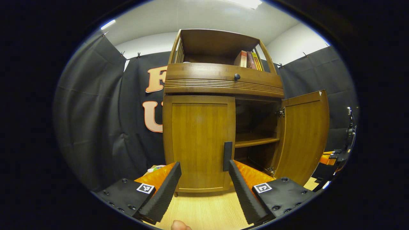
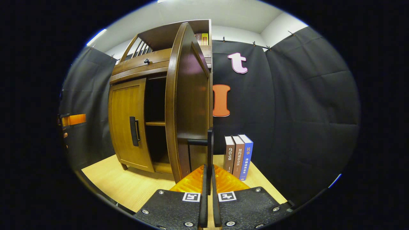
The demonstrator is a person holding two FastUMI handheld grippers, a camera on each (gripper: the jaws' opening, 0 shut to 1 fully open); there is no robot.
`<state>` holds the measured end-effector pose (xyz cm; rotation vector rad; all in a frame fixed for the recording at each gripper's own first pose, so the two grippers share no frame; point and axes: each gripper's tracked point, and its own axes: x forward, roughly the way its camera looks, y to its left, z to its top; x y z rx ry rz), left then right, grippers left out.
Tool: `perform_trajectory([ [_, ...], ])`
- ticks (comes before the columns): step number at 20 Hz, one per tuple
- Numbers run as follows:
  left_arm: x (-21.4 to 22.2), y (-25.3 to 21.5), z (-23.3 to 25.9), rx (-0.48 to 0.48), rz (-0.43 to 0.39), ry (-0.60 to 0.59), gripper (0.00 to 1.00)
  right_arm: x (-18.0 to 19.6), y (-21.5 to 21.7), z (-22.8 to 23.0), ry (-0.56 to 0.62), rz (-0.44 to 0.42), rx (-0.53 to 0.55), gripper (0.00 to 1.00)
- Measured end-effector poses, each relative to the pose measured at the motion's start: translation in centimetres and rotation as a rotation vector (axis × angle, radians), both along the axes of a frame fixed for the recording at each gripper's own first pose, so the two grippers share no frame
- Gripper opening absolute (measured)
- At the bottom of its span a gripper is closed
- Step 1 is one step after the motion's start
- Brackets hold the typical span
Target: Open the right door of the double-door shoe cabinet with the right hand, and open the left door with the left hand.
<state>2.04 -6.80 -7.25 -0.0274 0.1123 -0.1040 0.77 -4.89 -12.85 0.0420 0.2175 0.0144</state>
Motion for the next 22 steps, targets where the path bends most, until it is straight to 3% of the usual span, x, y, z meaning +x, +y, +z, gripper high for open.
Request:
perform_trajectory([
  [9, 4.2, -3.4, -2.2, -0.044, -0.038, 0.017, 0.95, -1.0, -4.4, 0.1, -0.014, -0.064, 0.008, 0.06],
  [12, 6.0, -4.5, -3.0, -0.039, -0.037, 0.014, 0.96, -2.4, -6.9, 0.8, -0.040, -0.118, -0.010, 0.04],
  [17, 9.5, -6.2, -4.2, -0.019, -0.036, 0.020, 0.95, -3.5, -8.2, 1.7, -0.059, -0.146, 0.004, 0.07],
  [18, 10.2, -6.5, -4.8, -0.014, -0.036, 0.029, 0.95, -3.5, -8.5, 1.7, -0.060, -0.154, -0.004, 0.24],
  [19, 10.9, -6.8, -5.2, -0.010, -0.038, 0.039, 0.95, -3.7, -8.8, 1.6, -0.059, -0.162, -0.010, 0.15],
  [20, 11.5, -7.1, -5.8, -0.009, -0.036, 0.044, 0.95, -3.8, -8.9, 1.4, -0.059, -0.166, -0.010, 0.30],
  [21, 12.4, -7.3, -6.2, -0.013, -0.032, 0.050, 0.95, -3.9, -9.0, 1.6, -0.059, -0.168, -0.006, 0.23],
  [22, 13.2, -7.5, -6.6, -0.019, -0.032, 0.058, 0.96, -4.0, -9.0, 1.7, -0.060, -0.168, 0.003, 0.28],
])
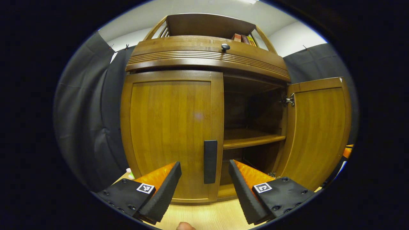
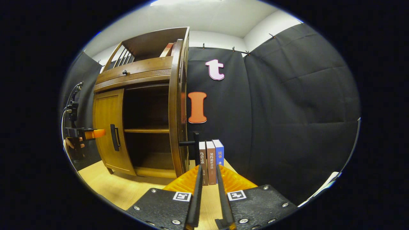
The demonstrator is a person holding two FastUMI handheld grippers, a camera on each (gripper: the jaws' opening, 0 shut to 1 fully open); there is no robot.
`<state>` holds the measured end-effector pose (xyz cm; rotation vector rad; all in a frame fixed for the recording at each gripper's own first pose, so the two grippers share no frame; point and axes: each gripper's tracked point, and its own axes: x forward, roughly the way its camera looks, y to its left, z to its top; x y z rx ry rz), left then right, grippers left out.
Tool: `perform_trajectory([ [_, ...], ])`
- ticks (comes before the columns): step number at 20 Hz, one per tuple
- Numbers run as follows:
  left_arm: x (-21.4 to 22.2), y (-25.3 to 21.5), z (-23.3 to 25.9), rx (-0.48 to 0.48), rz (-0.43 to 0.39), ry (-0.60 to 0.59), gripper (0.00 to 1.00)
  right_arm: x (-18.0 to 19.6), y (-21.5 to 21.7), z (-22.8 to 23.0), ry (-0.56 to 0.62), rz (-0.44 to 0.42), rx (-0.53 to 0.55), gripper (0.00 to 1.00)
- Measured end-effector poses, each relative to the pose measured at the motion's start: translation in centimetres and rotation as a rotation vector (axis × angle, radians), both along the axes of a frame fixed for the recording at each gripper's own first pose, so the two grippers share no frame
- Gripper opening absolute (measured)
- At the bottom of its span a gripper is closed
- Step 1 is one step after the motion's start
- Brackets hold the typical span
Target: Open the right door of the double-door shoe cabinet with the right hand, and open the left door with the left hand.
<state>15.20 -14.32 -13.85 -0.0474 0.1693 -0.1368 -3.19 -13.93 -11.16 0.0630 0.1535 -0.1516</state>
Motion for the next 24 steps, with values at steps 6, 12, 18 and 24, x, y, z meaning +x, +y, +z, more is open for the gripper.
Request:
perform_trajectory([
  [6, 3.8, -0.8, -2.2, -0.006, 0.005, 0.020, 0.96, -0.5, -1.8, 0.3, -0.016, -0.036, -0.004, 0.53],
  [12, 7.2, -0.3, -3.5, 0.011, 0.032, -0.005, 0.95, -0.6, -1.9, 0.3, -0.022, -0.033, 0.011, 0.81],
  [18, 8.5, -0.6, -4.4, -0.006, 0.029, 0.003, 0.77, -0.3, -1.7, 0.2, -0.025, -0.039, 0.025, 0.82],
  [24, 8.1, -1.9, -4.5, 0.019, -0.013, -0.004, 0.43, -0.3, -0.7, 0.3, -0.023, -0.030, 0.021, 0.82],
])
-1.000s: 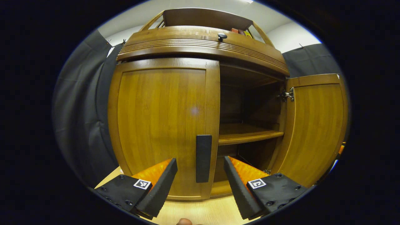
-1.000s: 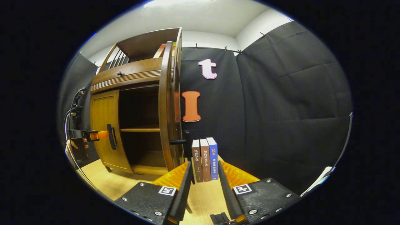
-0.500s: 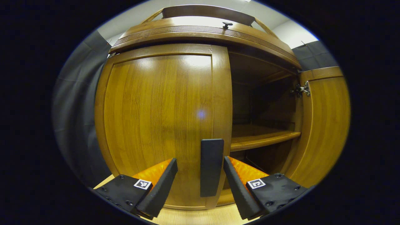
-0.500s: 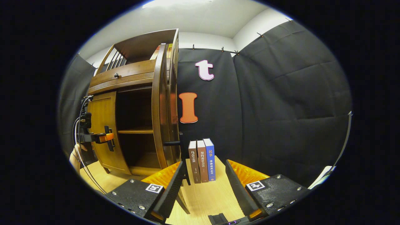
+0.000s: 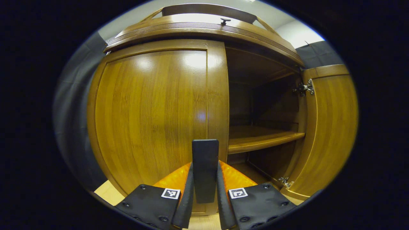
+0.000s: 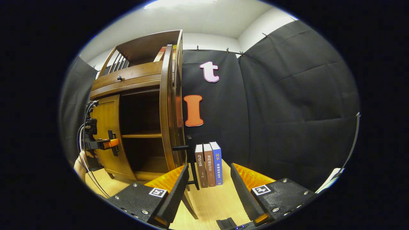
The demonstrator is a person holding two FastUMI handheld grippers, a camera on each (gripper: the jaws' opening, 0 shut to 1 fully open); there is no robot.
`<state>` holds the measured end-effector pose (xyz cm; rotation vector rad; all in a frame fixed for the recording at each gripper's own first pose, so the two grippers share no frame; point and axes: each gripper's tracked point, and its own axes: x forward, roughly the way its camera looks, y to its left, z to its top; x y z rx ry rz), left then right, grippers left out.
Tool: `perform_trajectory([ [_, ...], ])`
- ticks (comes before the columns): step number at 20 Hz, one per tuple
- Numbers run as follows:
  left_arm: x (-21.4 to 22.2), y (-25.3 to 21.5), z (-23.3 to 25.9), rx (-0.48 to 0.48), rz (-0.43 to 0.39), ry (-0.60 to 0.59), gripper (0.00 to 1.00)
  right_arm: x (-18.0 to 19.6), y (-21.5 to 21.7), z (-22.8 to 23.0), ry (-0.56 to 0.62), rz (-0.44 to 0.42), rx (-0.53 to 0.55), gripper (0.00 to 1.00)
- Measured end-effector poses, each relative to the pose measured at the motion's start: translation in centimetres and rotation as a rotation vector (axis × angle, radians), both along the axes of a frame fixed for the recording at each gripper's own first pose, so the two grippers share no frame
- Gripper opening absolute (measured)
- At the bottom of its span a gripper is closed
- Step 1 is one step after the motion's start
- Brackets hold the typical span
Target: Open the right door of the double-door shoe cabinet with the right hand, and open the left door with the left hand.
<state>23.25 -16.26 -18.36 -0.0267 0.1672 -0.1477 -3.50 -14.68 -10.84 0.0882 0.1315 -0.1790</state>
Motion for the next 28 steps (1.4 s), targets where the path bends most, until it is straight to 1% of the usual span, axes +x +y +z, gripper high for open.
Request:
perform_trajectory([
  [1, -0.1, -0.1, 0.2, -0.005, -0.005, -0.005, 0.38, 0.0, 0.3, 0.0, 0.002, 0.002, 0.000, 0.82],
  [3, -1.1, 0.0, 0.2, -0.004, -0.027, -0.001, 0.36, -0.2, 0.8, -0.1, 0.007, 0.008, 0.007, 0.82],
  [4, -1.8, 0.1, 0.4, -0.002, -0.040, 0.007, 0.34, -0.3, 0.9, -0.1, 0.010, 0.009, 0.007, 0.92],
  [5, -2.9, 0.4, 0.6, -0.005, -0.049, 0.011, 0.34, -0.3, 0.9, 0.0, 0.009, 0.007, 0.004, 0.92],
  [6, -4.2, 0.7, 0.7, -0.003, -0.059, 0.018, 0.34, -0.4, 1.0, 0.2, 0.006, 0.005, 0.001, 0.82],
  [8, -6.3, 1.4, 1.1, 0.004, -0.070, 0.024, 0.34, -0.5, 1.1, 0.6, -0.004, -0.003, 0.001, 0.82],
  [9, -7.4, 1.7, 1.3, 0.010, -0.076, 0.024, 0.34, -0.6, 1.2, 0.9, -0.010, -0.005, 0.002, 0.92],
  [10, -8.5, 2.2, 1.4, 0.013, -0.083, 0.023, 0.34, -0.7, 1.5, 1.2, -0.015, -0.002, 0.004, 0.92],
  [11, -9.5, 2.6, 1.6, 0.013, -0.089, 0.019, 0.34, -0.9, 1.8, 1.5, -0.018, 0.002, 0.007, 0.82],
  [12, -10.4, 3.1, 1.7, 0.008, -0.092, 0.017, 0.34, -1.0, 2.1, 1.6, -0.020, 0.005, 0.004, 0.82],
  [14, -12.0, 4.1, 2.0, -0.004, -0.092, 0.014, 0.34, -1.2, 2.7, 2.0, -0.021, 0.008, -0.008, 0.93],
  [21, -16.1, 7.7, 2.5, 0.022, -0.090, 0.023, 0.34, -1.3, 5.7, 2.5, -0.022, 0.047, -0.004, 0.93],
  [26, -18.7, 11.3, 2.7, 0.005, -0.067, 0.033, 0.33, -0.8, 8.6, 2.9, -0.027, 0.092, -0.007, 0.93],
  [27, -19.4, 12.0, 2.8, -0.004, -0.072, 0.031, 0.24, -0.7, 9.0, 3.0, -0.030, 0.098, -0.006, 0.93],
  [28, -19.4, 12.3, 2.7, -0.008, -0.074, 0.034, 0.24, -0.7, 9.7, 3.0, -0.032, 0.110, -0.005, 0.89],
])
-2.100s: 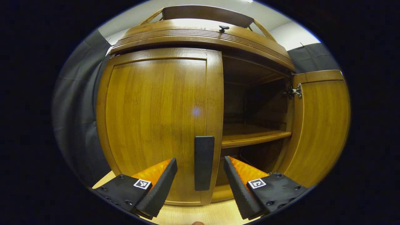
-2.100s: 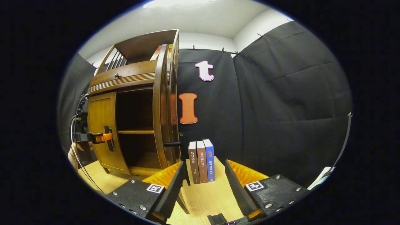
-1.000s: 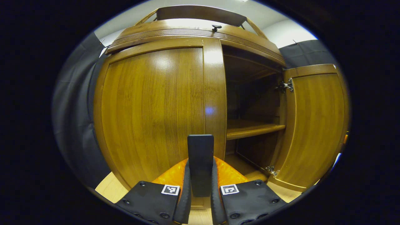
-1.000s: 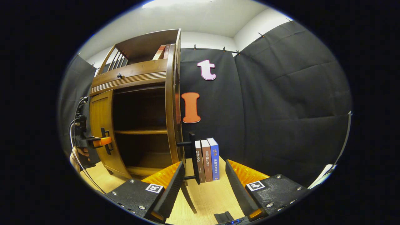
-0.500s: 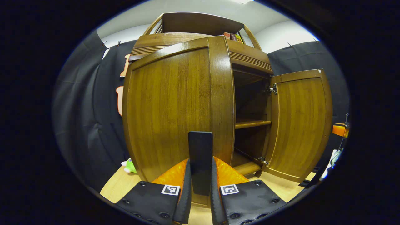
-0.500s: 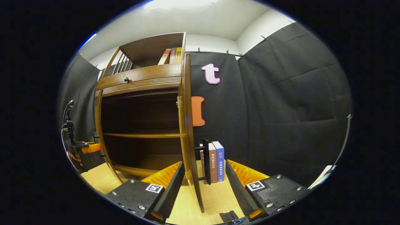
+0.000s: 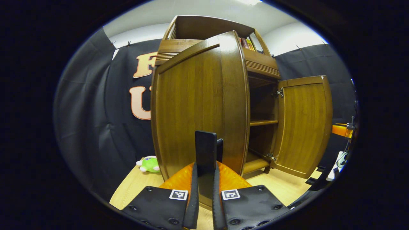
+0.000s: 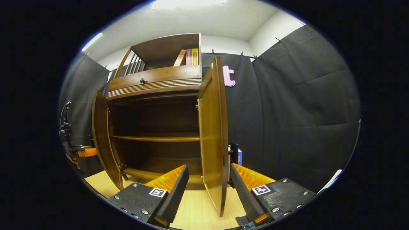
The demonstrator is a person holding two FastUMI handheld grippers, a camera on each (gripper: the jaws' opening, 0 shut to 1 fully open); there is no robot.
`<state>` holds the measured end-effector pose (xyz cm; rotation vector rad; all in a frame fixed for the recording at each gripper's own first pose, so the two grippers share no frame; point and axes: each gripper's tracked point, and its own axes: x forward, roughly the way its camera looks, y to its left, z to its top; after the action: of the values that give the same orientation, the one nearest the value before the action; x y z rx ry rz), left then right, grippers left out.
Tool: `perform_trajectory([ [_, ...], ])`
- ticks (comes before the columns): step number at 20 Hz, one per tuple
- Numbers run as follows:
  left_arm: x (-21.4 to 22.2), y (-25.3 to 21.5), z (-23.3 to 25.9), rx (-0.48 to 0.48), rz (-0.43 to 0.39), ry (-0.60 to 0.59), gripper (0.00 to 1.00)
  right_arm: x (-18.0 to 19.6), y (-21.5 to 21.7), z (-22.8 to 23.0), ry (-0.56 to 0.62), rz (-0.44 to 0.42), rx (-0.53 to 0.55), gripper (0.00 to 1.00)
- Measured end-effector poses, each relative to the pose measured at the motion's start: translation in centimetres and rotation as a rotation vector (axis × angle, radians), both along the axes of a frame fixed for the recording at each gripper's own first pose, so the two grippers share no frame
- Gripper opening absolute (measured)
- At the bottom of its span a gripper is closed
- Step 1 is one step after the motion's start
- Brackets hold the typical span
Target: Open the right door of the double-door shoe cabinet with the right hand, and open the left door with the left hand.
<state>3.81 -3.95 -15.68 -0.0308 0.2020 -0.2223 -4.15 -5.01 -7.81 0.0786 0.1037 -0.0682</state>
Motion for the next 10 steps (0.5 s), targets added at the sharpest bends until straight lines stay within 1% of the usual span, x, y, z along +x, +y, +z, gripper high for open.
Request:
perform_trajectory([
  [2, -0.4, 0.8, 0.1, 0.005, 0.015, 0.001, 0.24, 0.5, 1.2, 0.0, 0.000, 0.021, 0.002, 0.82],
  [5, -1.1, 3.5, 0.5, 0.059, 0.058, -0.009, 0.25, 0.8, 2.6, -0.3, 0.010, 0.046, -0.002, 0.71],
  [6, -1.5, 4.6, 0.3, 0.074, 0.077, -0.004, 0.24, 0.9, 2.9, -0.5, 0.011, 0.052, 0.000, 0.93],
  [7, -1.7, 5.5, 0.5, 0.077, 0.091, -0.006, 0.17, 1.1, 3.2, -0.4, 0.013, 0.058, 0.003, 0.93],
  [9, -2.3, 7.1, 0.5, 0.063, 0.121, 0.000, 0.16, 1.5, 3.9, -0.6, 0.017, 0.070, 0.011, 0.93],
  [10, -2.6, 8.0, 0.5, 0.061, 0.140, 0.002, 0.17, 1.7, 4.2, -0.8, 0.021, 0.076, 0.012, 0.71],
])
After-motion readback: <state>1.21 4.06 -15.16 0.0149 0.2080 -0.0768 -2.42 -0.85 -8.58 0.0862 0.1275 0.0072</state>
